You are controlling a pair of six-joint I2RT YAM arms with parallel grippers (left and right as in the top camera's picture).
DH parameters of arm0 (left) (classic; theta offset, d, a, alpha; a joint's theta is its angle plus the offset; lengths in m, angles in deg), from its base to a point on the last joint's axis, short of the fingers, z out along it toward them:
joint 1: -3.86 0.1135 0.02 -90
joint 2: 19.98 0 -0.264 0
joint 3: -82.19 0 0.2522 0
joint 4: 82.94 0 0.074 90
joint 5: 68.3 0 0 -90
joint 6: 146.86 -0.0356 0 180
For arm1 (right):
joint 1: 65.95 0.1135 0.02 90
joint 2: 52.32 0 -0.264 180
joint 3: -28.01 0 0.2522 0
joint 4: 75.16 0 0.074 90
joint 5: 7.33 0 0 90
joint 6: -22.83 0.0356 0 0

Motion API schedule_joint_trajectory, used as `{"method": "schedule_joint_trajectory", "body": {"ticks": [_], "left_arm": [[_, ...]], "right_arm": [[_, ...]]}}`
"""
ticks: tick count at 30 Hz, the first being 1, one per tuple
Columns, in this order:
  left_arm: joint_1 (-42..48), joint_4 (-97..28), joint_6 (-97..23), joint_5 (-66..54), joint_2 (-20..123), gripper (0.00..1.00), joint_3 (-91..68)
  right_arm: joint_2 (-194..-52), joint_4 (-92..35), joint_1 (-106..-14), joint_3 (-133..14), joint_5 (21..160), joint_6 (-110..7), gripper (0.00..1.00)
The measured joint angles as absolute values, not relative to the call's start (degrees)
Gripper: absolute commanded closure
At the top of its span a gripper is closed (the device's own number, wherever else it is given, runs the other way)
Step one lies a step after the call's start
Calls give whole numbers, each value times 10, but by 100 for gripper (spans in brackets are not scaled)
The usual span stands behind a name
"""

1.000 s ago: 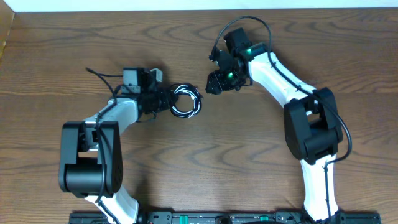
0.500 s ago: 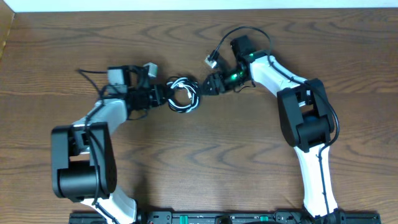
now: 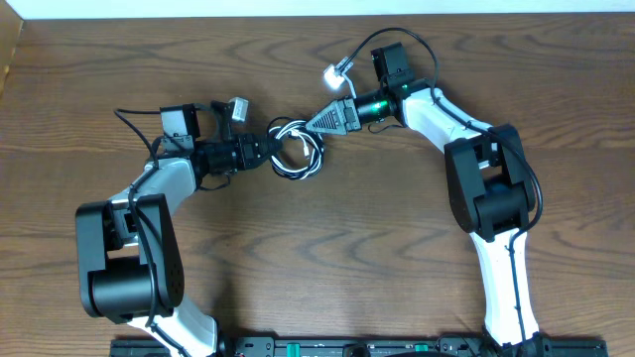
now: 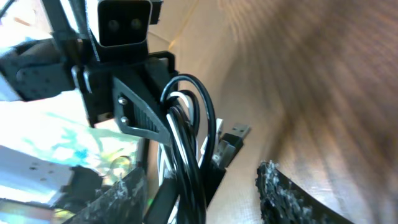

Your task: Untangle cables

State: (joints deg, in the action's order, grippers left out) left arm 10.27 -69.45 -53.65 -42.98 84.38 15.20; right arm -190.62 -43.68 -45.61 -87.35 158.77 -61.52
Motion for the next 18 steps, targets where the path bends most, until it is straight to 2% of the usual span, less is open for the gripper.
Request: {"method": "schedule_joint_trajectory", "body": {"ticks": [9,18], "left_arm": [[104,-696,-545,-432,842,93,152],[104,-689,-547,-379,837,93,152]], "right_arm": [[-1907,-436,-422,-873,1629,-590,98],[-1907,-436,-408,-873,1633,-587,99]]}}
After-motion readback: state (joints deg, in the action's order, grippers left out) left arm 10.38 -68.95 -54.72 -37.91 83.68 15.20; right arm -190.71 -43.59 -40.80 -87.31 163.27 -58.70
